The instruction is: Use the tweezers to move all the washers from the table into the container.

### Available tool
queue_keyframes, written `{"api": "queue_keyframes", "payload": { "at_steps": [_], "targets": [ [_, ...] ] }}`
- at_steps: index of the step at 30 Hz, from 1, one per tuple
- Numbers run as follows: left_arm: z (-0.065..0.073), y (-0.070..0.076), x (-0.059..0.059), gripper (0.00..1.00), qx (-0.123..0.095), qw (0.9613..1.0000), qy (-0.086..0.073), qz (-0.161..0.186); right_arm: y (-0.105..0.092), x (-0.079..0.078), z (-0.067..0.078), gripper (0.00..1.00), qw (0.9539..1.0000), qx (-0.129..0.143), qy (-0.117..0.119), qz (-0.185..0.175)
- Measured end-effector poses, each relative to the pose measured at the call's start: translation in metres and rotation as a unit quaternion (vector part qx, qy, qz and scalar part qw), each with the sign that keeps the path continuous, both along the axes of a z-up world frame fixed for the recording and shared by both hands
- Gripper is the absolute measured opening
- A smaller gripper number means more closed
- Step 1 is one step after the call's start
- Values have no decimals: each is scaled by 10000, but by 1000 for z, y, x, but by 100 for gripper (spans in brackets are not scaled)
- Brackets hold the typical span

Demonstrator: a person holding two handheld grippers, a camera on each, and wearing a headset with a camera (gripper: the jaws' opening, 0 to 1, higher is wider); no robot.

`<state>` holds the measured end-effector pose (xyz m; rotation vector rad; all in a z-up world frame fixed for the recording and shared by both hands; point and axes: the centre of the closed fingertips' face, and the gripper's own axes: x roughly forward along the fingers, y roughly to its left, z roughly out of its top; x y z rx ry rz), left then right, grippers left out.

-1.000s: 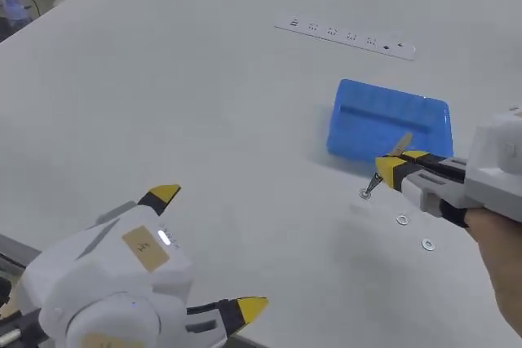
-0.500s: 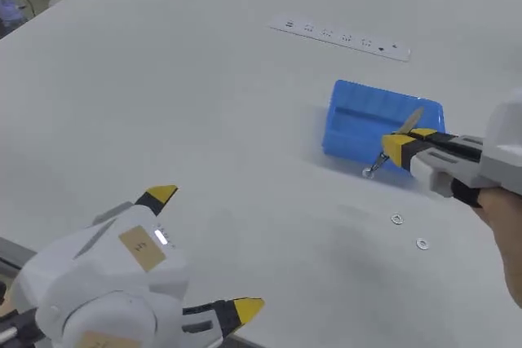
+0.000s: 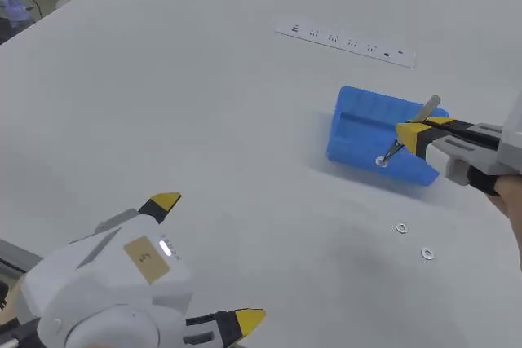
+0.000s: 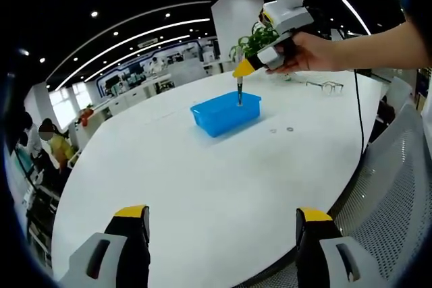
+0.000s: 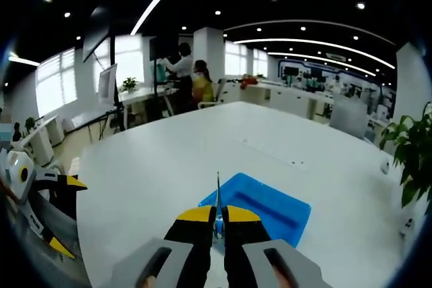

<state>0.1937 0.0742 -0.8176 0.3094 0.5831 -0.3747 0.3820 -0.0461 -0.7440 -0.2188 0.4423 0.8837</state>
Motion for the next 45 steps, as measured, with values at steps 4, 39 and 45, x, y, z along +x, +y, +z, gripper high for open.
{"api": "queue_keyframes", "payload": {
  "at_steps": [4, 39, 45],
  "targets": [
    [0, 0, 0, 92, -50, 10000, 4, 4, 0, 9, 4, 1, 9999, 11, -84, -58],
    [-2, -3, -2, 91, -43, 10000, 73, -41, 6, 48, -52, 2, 9988, -409, 45, -258],
    [-2, -2, -2, 91, -51, 10000, 67, -41, 5, 47, -57, 2, 9987, -410, 108, -287]
  ]
}}
